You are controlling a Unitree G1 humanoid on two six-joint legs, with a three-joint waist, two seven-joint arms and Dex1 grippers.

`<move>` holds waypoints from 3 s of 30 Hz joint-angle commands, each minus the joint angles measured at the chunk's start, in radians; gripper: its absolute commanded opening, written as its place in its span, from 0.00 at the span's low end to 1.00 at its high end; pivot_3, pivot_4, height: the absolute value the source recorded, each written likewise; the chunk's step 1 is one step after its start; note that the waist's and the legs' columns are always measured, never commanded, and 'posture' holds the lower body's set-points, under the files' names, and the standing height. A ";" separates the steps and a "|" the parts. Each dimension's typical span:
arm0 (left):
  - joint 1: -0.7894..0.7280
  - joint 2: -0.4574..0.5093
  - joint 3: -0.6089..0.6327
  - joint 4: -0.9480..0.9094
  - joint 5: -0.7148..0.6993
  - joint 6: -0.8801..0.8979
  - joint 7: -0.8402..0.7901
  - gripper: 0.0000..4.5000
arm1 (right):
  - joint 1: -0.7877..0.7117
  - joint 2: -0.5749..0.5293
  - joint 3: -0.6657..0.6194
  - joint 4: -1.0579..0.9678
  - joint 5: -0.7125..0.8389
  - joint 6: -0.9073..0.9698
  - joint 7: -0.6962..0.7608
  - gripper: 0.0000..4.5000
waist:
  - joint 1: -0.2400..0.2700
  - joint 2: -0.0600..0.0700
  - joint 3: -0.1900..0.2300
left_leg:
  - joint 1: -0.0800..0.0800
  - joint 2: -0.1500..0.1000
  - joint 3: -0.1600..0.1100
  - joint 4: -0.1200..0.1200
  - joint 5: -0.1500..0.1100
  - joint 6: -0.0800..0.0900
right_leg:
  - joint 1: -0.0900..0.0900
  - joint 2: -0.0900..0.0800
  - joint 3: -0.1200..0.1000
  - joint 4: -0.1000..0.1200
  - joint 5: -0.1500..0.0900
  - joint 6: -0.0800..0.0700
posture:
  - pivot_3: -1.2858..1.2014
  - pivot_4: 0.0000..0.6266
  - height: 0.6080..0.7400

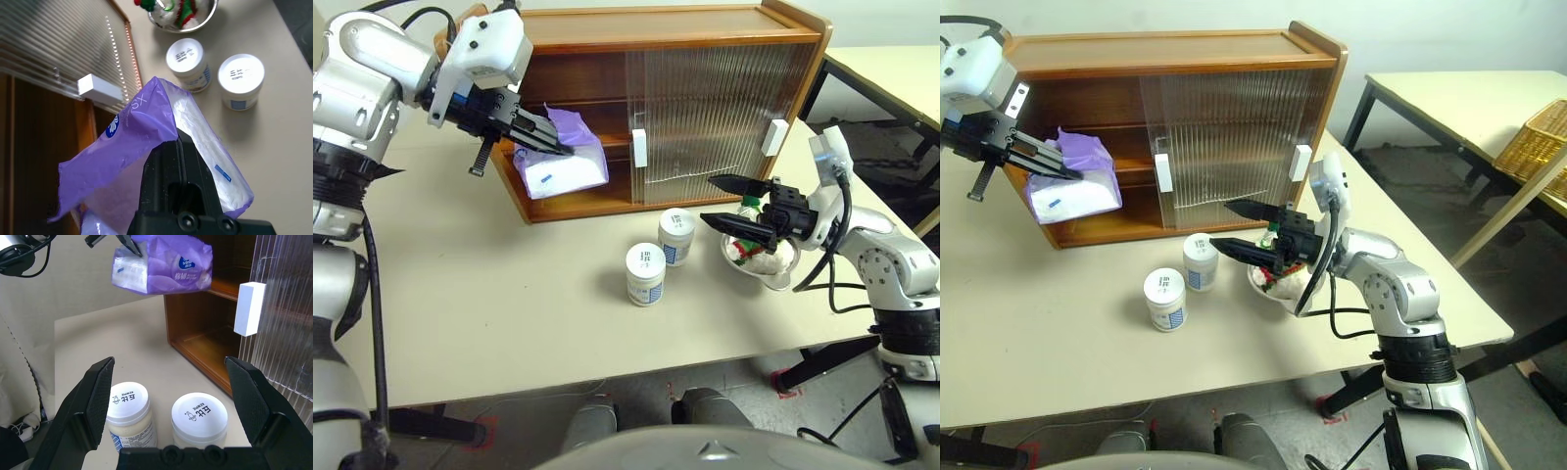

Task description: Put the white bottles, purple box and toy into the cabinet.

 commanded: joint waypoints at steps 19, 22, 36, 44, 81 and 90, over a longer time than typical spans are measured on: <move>-0.108 -0.154 0.018 0.443 0.194 -0.368 -0.009 0.01 | 0.027 0.012 0.002 -0.031 -0.008 -0.020 -0.017 1.00 | -0.016 0.000 0.000 | -0.001 -0.004 0.000 0.002 0.001 0.001 | 0.000 -0.001 0.001 -0.001 0.002 0.014 | 0.45 0.00 1.00; -0.120 -0.185 0.048 0.507 0.227 -0.414 -0.009 0.01 | 0.030 0.013 0.001 -0.033 -0.007 -0.021 -0.020 1.00 | -0.017 0.000 0.000 | -0.002 -0.005 0.000 0.002 0.001 0.002 | 0.000 -0.001 0.001 -0.001 0.002 0.013 | 0.45 0.00 1.00; -0.158 -0.240 0.170 0.667 0.496 -0.570 0.136 0.01 | 0.028 0.017 0.003 -0.055 0.002 -0.007 -0.038 1.00 | -0.030 0.000 0.000 | -0.006 -0.005 0.001 0.003 0.002 0.005 | -0.001 -0.001 0.001 -0.004 0.001 0.024 | 0.45 0.00 1.00; -0.140 -0.241 0.181 0.687 0.598 -0.619 0.233 0.01 | 0.011 0.014 -0.003 -0.053 0.013 0.007 -0.044 1.00 | -0.036 0.000 0.000 | -0.006 -0.009 0.004 0.004 0.003 0.008 | -0.001 0.001 0.000 -0.004 0.002 0.025 | 0.45 0.00 1.00; -0.039 -0.269 0.430 0.540 0.456 -0.503 0.269 1.00 | 0.002 0.011 0.012 -0.041 0.005 0.008 -0.027 1.00 | -0.037 -0.001 0.000 | -0.014 -0.019 0.014 0.005 0.011 0.019 | -0.007 -0.001 -0.003 -0.005 0.014 0.020 | 0.46 0.00 1.00; 0.107 -0.300 0.575 0.294 0.234 -0.123 0.255 1.00 | -0.004 0.008 0.015 -0.020 -0.004 -0.002 -0.010 1.00 | -0.034 -0.001 0.000 | -0.013 -0.017 0.015 0.008 0.014 0.019 | -0.007 0.000 -0.005 -0.002 0.014 0.018 | 0.46 0.00 1.00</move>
